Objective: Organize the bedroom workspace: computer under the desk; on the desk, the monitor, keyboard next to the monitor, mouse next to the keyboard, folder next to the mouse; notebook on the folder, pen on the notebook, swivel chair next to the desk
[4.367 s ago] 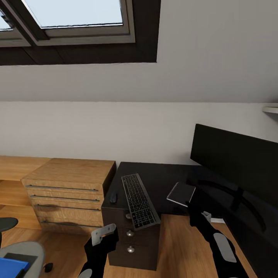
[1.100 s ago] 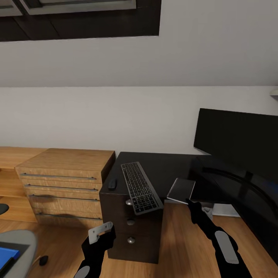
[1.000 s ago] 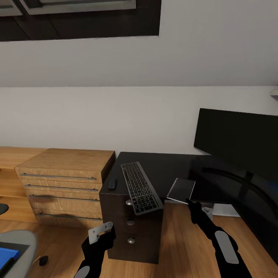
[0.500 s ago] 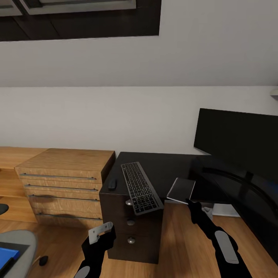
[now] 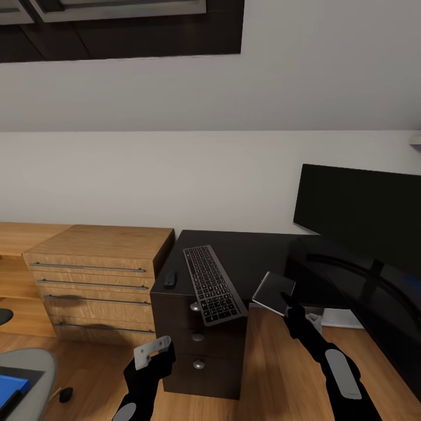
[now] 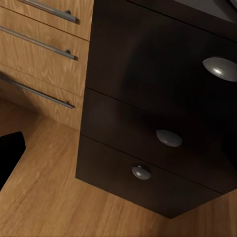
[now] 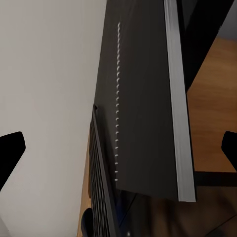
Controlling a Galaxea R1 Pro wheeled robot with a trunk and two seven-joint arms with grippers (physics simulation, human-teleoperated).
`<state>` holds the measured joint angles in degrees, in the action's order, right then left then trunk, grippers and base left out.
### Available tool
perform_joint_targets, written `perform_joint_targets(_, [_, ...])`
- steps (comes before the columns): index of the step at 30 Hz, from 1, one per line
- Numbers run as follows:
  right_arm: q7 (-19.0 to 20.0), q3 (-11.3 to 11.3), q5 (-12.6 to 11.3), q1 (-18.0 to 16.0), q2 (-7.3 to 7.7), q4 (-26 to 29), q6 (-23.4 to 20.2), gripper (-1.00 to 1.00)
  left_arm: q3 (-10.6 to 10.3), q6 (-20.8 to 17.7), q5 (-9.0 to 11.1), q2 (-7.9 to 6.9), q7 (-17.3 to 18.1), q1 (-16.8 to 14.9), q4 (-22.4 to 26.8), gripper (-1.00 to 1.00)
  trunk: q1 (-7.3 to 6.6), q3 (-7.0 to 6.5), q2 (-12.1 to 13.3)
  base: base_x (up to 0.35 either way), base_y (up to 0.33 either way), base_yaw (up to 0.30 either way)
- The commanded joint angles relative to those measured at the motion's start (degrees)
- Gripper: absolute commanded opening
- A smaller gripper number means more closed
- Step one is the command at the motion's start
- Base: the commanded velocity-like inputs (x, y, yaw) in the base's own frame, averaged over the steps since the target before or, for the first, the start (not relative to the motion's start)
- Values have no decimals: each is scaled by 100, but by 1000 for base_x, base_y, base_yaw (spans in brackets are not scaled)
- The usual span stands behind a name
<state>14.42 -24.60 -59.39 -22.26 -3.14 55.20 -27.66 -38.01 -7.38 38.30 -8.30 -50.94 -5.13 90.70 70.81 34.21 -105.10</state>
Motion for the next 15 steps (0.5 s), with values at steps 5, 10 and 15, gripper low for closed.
perform_joint_targets(5, [9, -27, -20, -6, -3, 4, -54, 100, -13, -28, 15, -5, -38, -8, 6, 100, -1, 6, -3, -17, 0, 0])
perform_joint_targets(10, [10, -27, -20, -6, -2, 3, -49, 100, -12, -27, 15, -2, -38, -9, -10, 100, -1, 6, -3, -207, 0, 0])
perform_joint_targets(15, [9, -27, -13, -6, -2, 0, -46, 100, -12, -27, 20, 3, -38, -7, -25, 100, -1, 6, -3, -310, 0, 0])
